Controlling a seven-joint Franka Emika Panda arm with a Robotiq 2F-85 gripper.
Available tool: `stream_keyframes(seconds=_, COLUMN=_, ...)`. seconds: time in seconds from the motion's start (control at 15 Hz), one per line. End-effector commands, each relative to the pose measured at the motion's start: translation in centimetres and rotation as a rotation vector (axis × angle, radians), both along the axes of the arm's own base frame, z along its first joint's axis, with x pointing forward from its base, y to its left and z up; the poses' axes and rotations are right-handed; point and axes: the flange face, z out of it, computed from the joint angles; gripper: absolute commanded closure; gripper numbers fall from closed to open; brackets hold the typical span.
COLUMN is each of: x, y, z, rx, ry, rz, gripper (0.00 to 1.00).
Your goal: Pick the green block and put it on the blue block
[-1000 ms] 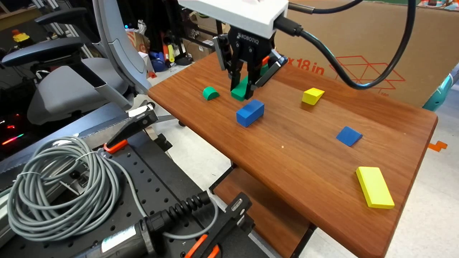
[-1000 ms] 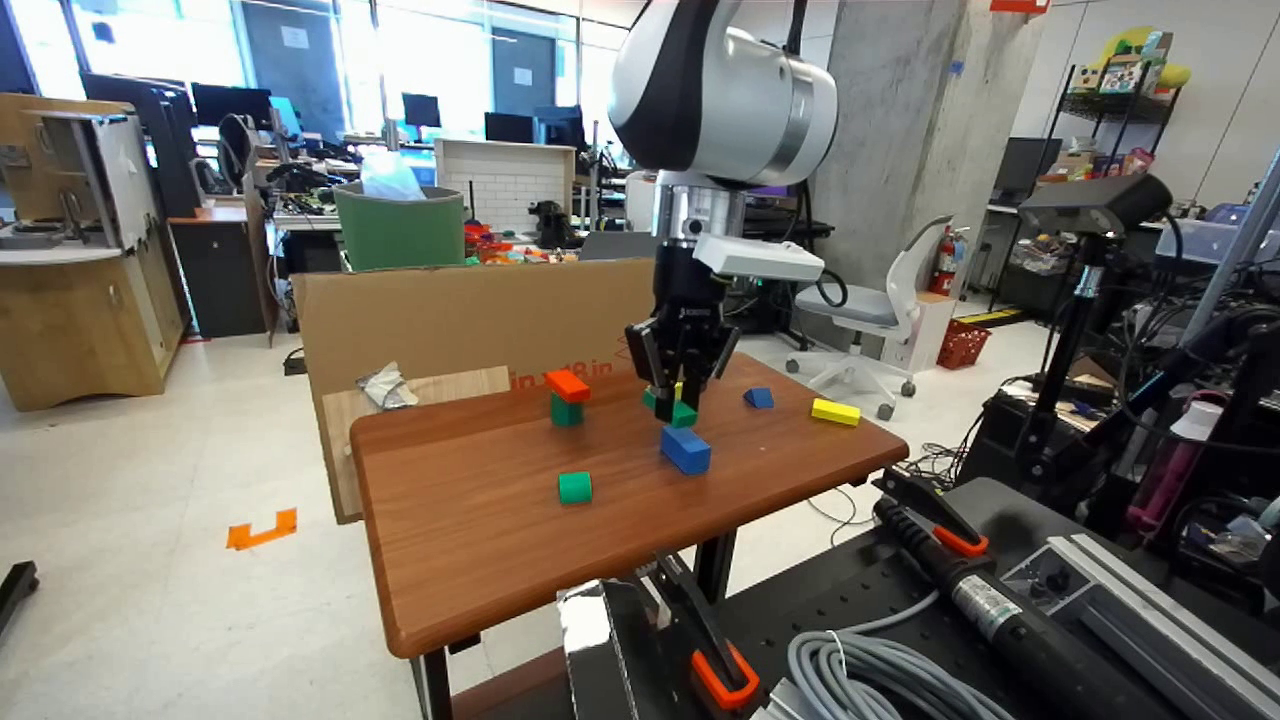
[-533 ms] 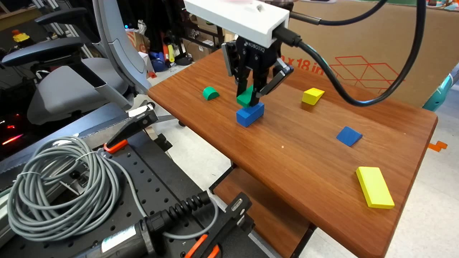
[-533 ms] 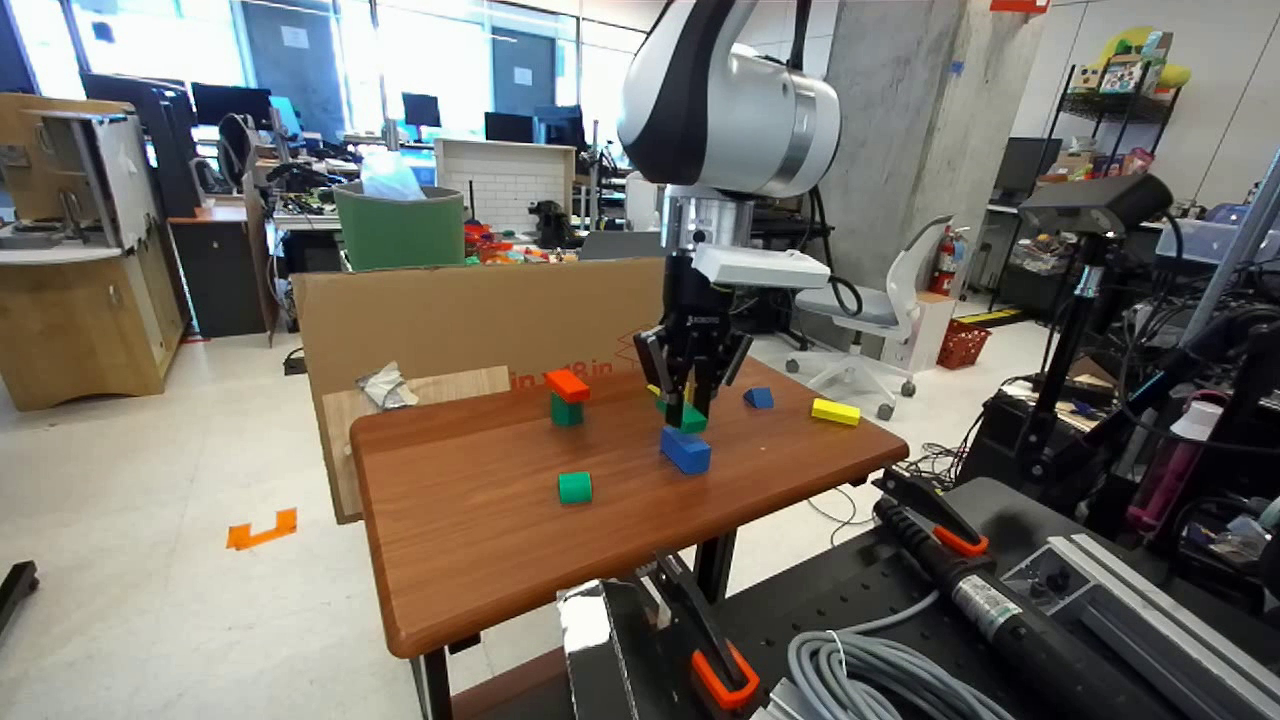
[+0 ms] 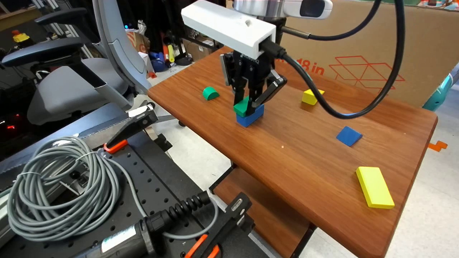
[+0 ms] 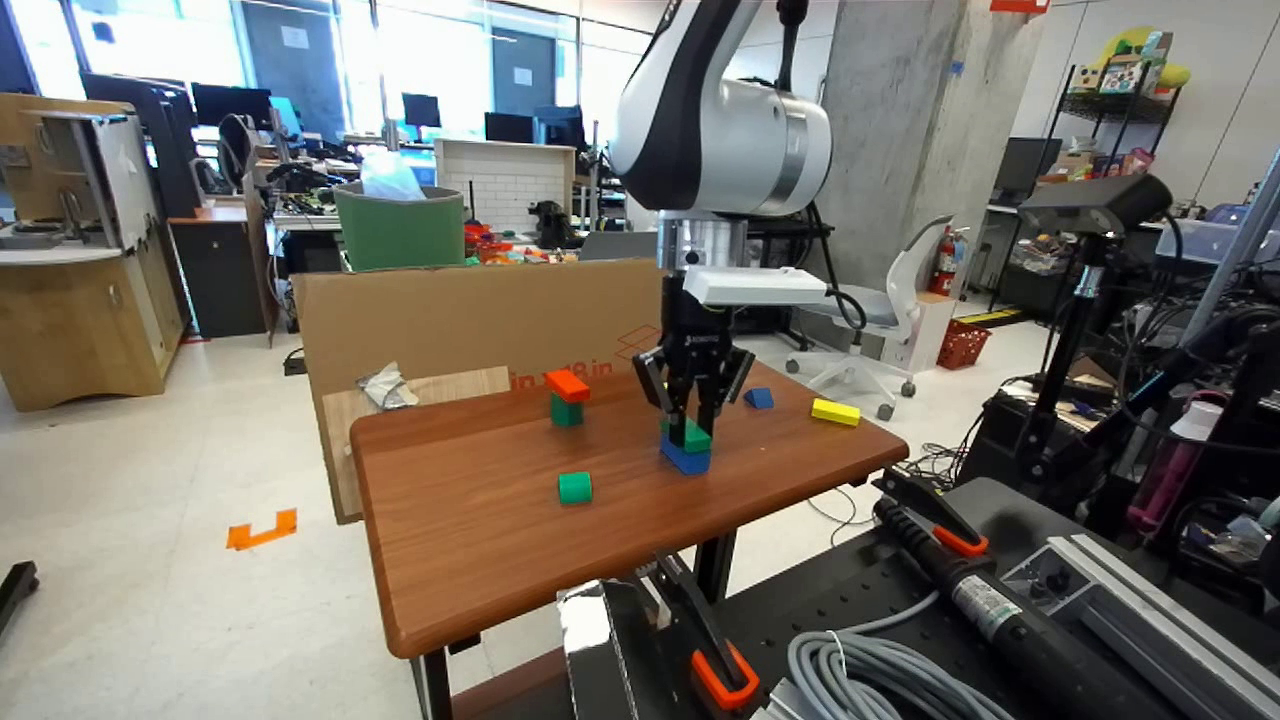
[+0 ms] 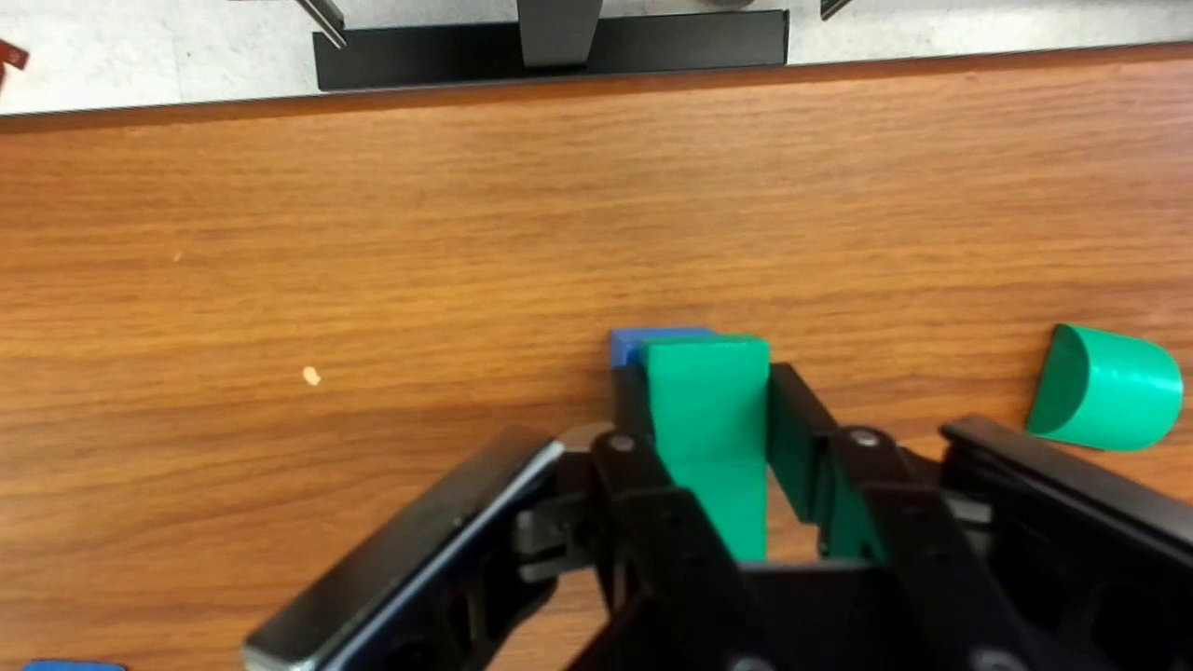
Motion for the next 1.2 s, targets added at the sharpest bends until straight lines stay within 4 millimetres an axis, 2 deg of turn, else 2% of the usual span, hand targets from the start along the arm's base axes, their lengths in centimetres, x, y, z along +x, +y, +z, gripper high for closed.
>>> stream_keyframes(seconds=0.0, x=0.6, y=0.2, z=0.0, rx=-0.034, ry=0.010, rz=-0.017, gripper=0.34)
stream_keyframes(seconds=0.33, x=0.0, y=-0.1, z=1.2, rx=-0.036, ry=-0.009, rz=-0.013, gripper=0.01)
stream_keyframes(seconds=0.53, x=-0.5, y=-0.8, z=2.5, rx=-0.059, ry=-0.039, rz=0.005, gripper=0.00)
stream_keyframes(seconds=0.73, x=-1.0, y=-2.0, z=4.9, rx=-0.085, ry=-0.092, rz=0.004, gripper=0.00)
stream_keyframes(seconds=0.93, x=-1.9, y=-3.1, z=8.1, rx=-0.091, ry=-0.146, rz=-0.028, gripper=0.00)
stream_keyframes(seconds=1.13, x=-3.9, y=-3.6, z=11.7, rx=-0.046, ry=-0.184, rz=-0.056, gripper=0.00)
